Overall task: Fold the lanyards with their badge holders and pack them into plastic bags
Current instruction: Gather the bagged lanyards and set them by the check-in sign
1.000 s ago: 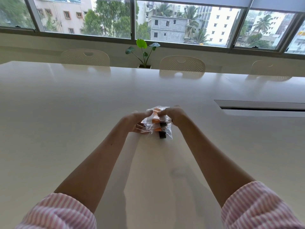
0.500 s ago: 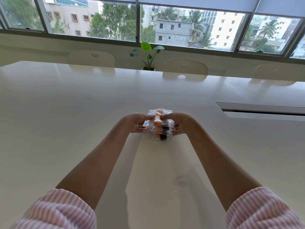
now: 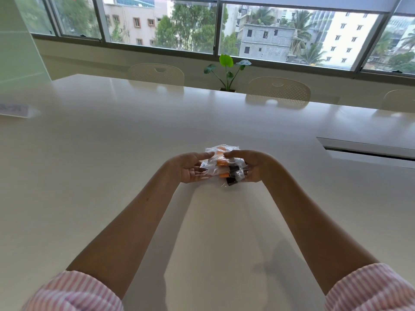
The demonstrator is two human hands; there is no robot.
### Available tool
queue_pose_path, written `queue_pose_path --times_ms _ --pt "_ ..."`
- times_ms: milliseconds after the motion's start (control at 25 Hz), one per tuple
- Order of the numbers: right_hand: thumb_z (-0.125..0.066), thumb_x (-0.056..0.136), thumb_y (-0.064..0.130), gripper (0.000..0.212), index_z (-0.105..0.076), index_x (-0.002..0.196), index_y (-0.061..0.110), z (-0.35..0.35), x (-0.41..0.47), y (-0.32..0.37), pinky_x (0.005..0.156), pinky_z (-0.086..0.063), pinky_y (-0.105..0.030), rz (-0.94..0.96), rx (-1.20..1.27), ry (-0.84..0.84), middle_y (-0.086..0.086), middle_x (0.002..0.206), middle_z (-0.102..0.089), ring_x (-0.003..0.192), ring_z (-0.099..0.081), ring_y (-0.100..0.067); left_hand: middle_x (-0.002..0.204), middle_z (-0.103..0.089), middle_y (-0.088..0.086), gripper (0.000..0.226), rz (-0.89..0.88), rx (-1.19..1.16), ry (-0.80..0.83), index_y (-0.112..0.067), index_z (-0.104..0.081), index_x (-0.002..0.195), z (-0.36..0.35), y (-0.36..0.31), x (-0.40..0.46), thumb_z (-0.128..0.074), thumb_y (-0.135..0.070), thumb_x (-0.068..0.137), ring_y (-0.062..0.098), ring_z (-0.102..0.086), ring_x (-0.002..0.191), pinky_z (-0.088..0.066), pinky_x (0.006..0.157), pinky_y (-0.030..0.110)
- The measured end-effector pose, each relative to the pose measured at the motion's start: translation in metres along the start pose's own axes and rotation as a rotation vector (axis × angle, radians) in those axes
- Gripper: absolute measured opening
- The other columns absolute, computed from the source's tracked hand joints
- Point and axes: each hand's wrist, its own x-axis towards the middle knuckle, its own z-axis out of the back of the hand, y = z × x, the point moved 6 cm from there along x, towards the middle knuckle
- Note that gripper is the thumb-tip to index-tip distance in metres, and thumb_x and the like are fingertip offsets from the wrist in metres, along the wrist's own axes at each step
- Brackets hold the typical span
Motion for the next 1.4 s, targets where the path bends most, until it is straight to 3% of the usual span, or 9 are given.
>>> queue_pose_path --times_ms 160,360,520,680,800,920,1160,1240,1400 --pt "-0.085 0.062 0.011 0.059 -0.057 0.112 0.000 -0.033 -0.011 -0.005 0.053 -0.056 -0.044 -0.007 -0.034 0.034 -0.019 0.110 -0.064 0.077 -0.071 -0.032 0.087 -0.065 0.013 0.032 -0.011 -0.001 0.000 -0.003 -0.060 0.097 0.032 0.011 -0.031 -0.071 -0.028 0.082 0.022 -0.069 0.065 -0.060 0.061 0.034" --pt "-0.085 0.060 0.013 0.051 -0.056 0.101 0.002 -0.101 -0.018 -0.008 0.053 -0.058 -0.036 -0.010 -0.160 0.098 -0.016 0.103 -0.063 0.087 -0.066 -0.029 0.084 -0.067 0.006 0.038 -0.066 0.012 -0.053 -0.007 -0.060 0.101 0.090 0.019 -0.072 -0.074 -0.034 0.077 0.031 -0.069 0.076 -0.060 0.067 0.045" --pt "-0.083 0.066 0.017 0.042 -0.057 0.097 0.002 -0.168 -0.014 -0.012 0.046 -0.055 -0.032 -0.009 -0.174 0.128 -0.015 0.094 -0.066 0.067 -0.071 -0.026 0.087 -0.068 0.008 0.042 -0.094 -0.011 -0.097 -0.005 -0.061 0.098 0.150 0.020 -0.105 -0.076 -0.034 0.072 0.028 -0.070 0.070 -0.058 0.072 0.046" --pt "-0.083 0.066 0.024 0.053 -0.059 0.108 0.003 -0.248 -0.005 -0.020 0.069 -0.059 -0.035 0.014 -0.158 0.139 -0.014 0.101 -0.067 0.084 -0.068 -0.026 0.092 -0.070 0.010 0.050 -0.105 -0.025 -0.139 -0.006 -0.064 0.096 0.223 0.021 -0.140 -0.080 -0.036 0.059 0.027 -0.070 0.075 -0.059 0.072 0.045" --pt "-0.083 0.066 0.023 0.049 -0.060 0.105 0.003 -0.308 0.002 -0.026 0.065 -0.059 -0.033 0.030 -0.097 0.143 -0.013 0.092 -0.066 0.077 -0.067 -0.025 0.093 -0.070 0.011 0.050 -0.122 -0.050 -0.159 -0.007 -0.066 0.100 0.278 0.022 -0.161 -0.080 -0.039 0.063 0.026 -0.070 0.077 -0.060 0.068 0.045" --pt "-0.082 0.068 0.021 0.039 -0.063 0.097 0.003 -0.364 0.010 -0.028 0.073 -0.058 -0.034 0.034 -0.037 0.170 -0.010 0.078 -0.070 0.067 -0.068 -0.022 0.099 -0.070 0.010 0.045 -0.148 -0.081 -0.174 -0.010 -0.066 0.105 0.329 0.022 -0.179 -0.075 -0.041 0.074 0.025 -0.069 0.084 -0.058 0.077 0.043" --pt "-0.080 0.070 0.020 0.045 -0.061 0.107 0.002 -0.454 0.017 -0.019 0.099 -0.048 -0.042 0.067 -0.026 0.185 -0.014 0.099 -0.067 0.090 -0.065 -0.026 0.091 -0.072 0.011 0.035 -0.200 -0.132 -0.192 -0.009 -0.066 0.100 0.408 0.015 -0.215 -0.072 -0.036 0.079 0.024 -0.071 0.076 -0.060 0.061 0.040" --pt "-0.080 0.068 0.020 0.044 -0.062 0.104 0.003 -0.481 0.023 -0.014 0.097 -0.049 -0.041 0.080 -0.031 0.211 -0.014 0.097 -0.070 0.086 -0.067 -0.025 0.084 -0.073 0.011 0.033 -0.219 -0.158 -0.201 -0.008 -0.065 0.099 0.434 0.010 -0.224 -0.072 -0.034 0.080 0.025 -0.072 0.070 -0.059 0.053 0.037" --pt "-0.078 0.072 0.019 0.028 -0.065 0.092 0.003 -0.537 0.042 -0.002 0.072 -0.059 -0.041 0.076 -0.041 0.273 -0.013 0.080 -0.073 0.066 -0.071 -0.023 0.071 -0.073 0.010 0.030 -0.240 -0.211 -0.254 -0.008 -0.064 0.095 0.489 -0.001 -0.232 -0.073 -0.031 0.079 0.024 -0.071 0.061 -0.055 0.045 0.034"
